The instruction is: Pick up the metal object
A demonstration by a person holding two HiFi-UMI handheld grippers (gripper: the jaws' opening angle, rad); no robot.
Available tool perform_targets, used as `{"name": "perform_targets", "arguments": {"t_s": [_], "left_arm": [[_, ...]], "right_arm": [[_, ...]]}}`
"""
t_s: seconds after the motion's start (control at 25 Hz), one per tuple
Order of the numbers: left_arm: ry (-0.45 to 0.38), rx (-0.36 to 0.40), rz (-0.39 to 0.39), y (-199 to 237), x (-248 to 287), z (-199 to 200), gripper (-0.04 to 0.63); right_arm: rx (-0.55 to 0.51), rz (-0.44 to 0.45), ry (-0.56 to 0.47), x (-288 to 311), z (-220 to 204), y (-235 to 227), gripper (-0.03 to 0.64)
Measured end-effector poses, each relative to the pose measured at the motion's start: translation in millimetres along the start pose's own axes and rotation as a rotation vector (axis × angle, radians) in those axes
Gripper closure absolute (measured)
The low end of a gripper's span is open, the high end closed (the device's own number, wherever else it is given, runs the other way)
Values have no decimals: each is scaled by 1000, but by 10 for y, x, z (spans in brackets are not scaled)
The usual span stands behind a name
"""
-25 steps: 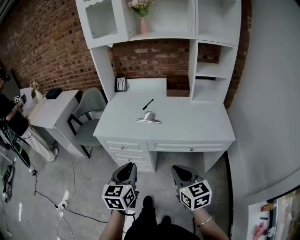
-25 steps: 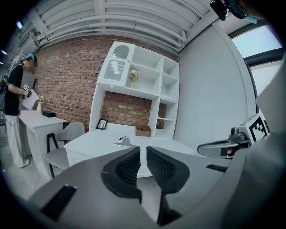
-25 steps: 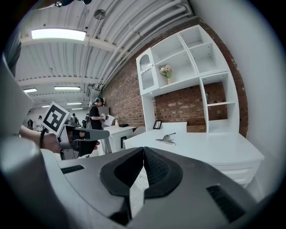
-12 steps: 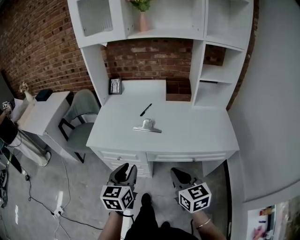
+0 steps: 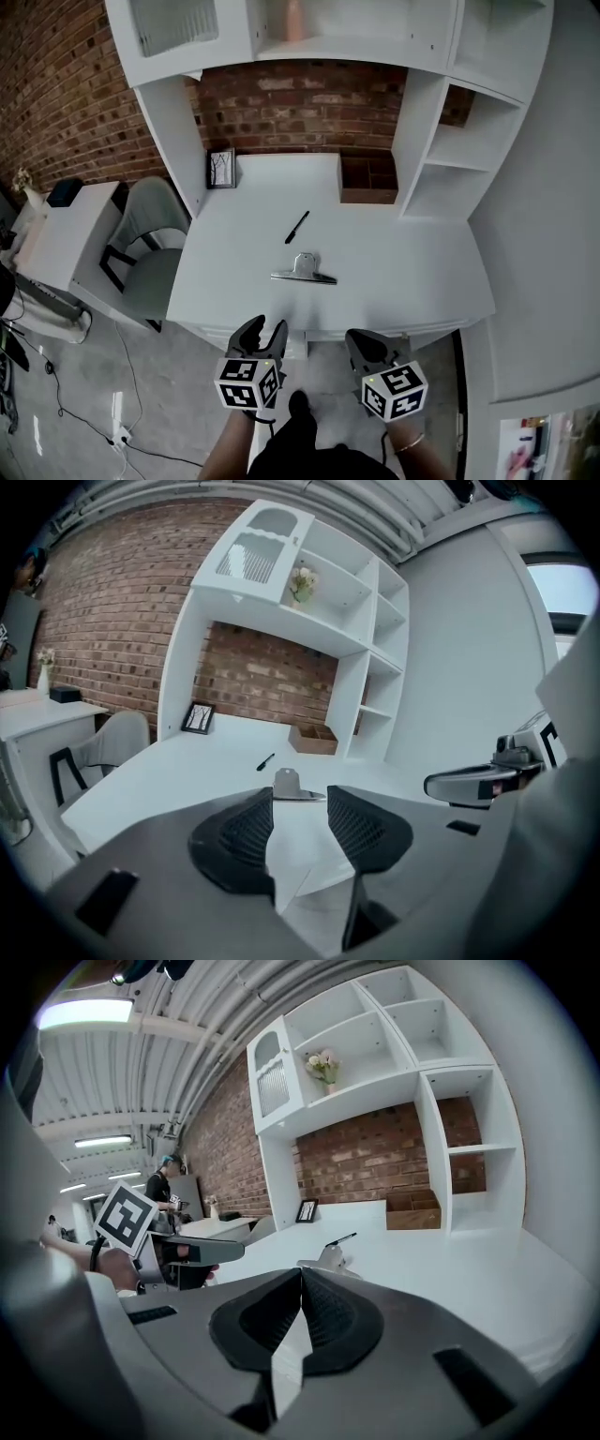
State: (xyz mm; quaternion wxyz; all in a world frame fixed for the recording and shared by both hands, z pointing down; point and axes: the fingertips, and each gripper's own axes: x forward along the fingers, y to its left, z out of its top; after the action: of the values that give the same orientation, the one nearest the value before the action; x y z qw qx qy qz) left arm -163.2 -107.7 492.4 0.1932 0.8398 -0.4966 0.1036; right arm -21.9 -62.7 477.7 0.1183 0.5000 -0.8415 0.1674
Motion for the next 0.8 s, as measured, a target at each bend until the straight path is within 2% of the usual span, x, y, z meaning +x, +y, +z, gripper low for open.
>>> {"name": "perform_targets", "arguments": {"t_s": [0.28, 0.48, 0.6, 0.8], "left_arm": [[52, -25, -39, 203, 558, 108, 409], [92, -9, -65, 212, 868, 129, 380], [113, 17, -67, 192, 1030, 140, 371], [155, 11, -34, 186, 1311, 99, 355]], "right_arm": [[19, -72, 15, 363, 141, -165, 611], [29, -112, 5, 505, 260, -300, 612], [36, -117, 10, 580, 286, -403, 611], [28, -98, 16, 720, 354, -638, 611]]}}
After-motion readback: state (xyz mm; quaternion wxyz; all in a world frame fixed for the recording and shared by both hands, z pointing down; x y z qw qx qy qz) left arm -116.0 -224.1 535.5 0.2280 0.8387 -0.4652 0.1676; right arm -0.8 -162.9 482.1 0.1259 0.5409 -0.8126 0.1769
